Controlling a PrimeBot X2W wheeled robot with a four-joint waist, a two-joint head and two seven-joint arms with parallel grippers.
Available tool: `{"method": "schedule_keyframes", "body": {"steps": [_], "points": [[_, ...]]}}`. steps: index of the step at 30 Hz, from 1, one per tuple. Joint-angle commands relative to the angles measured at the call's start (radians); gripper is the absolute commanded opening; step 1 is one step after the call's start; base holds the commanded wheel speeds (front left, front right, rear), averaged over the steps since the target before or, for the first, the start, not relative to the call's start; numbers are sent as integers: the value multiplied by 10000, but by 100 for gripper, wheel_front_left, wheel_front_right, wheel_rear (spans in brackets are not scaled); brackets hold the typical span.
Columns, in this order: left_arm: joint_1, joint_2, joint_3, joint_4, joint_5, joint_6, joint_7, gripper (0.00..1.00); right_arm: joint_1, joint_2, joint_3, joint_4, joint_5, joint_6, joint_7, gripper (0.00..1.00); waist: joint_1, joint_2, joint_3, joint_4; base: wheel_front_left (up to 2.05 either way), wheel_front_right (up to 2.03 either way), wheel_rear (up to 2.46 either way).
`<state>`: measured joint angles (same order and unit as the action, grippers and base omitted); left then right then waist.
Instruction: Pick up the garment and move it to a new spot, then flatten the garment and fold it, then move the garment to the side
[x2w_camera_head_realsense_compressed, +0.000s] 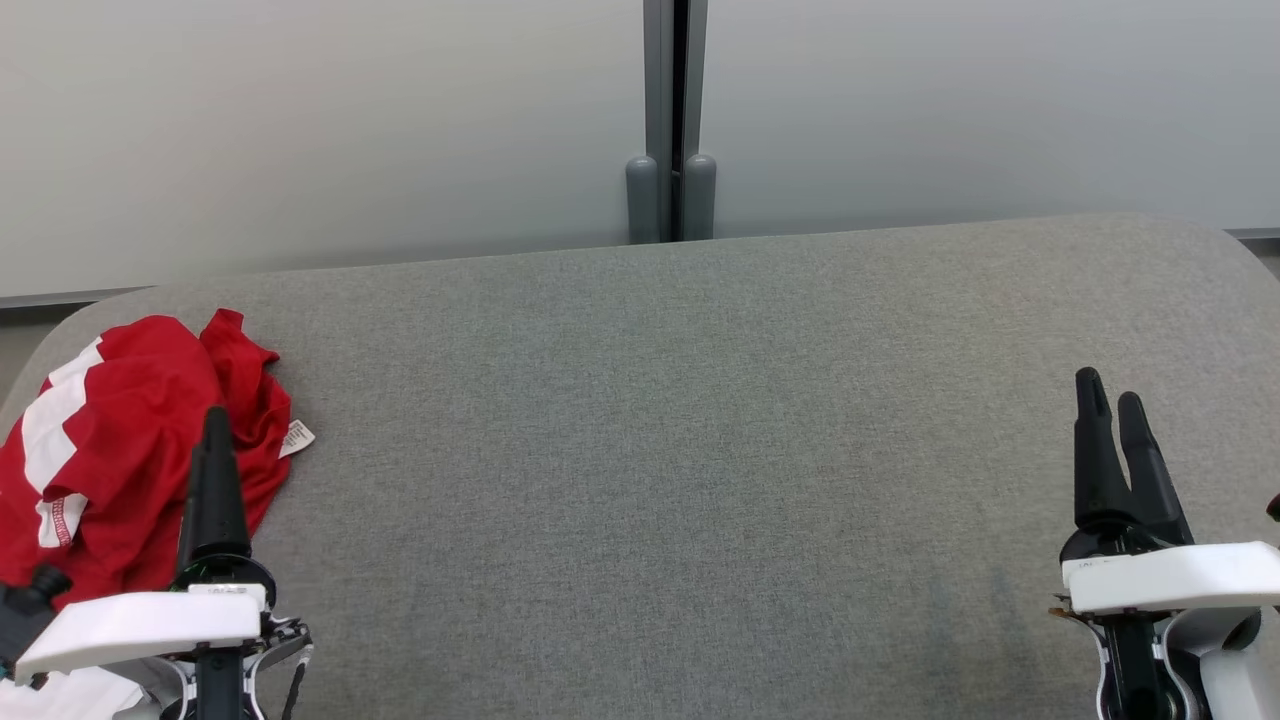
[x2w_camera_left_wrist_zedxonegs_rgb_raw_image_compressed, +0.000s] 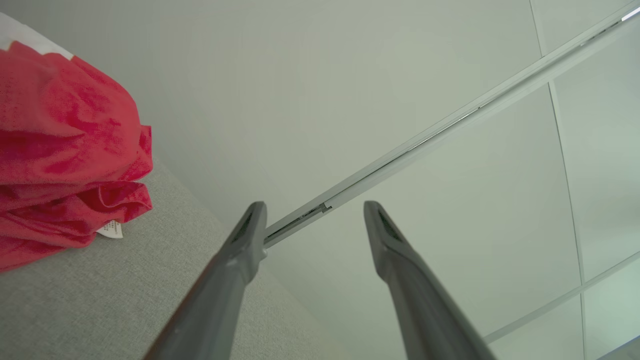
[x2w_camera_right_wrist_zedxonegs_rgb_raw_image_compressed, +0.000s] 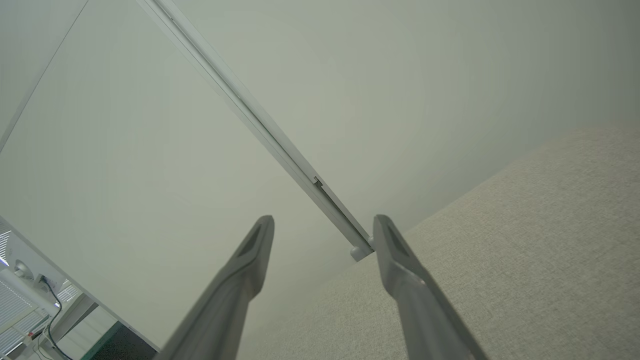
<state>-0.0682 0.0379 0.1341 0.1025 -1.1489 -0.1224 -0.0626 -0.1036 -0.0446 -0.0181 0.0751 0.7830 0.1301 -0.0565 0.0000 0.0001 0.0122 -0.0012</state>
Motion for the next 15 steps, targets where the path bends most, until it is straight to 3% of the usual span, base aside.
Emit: {"method": "schedule_keyframes", "body": {"steps": [1,15], "points": [[-210,76,-82,-273,510,-42,-71,100,-283,-115,61,-207,-473,6,-138,100,0,-1,4,-1,0,0,0],[-39,91,-1326,-847,4677,496,-515,100,-323,-165,494,-12,-3052,6,-577,100,0,-1,74,-41,0,0,0]]}}
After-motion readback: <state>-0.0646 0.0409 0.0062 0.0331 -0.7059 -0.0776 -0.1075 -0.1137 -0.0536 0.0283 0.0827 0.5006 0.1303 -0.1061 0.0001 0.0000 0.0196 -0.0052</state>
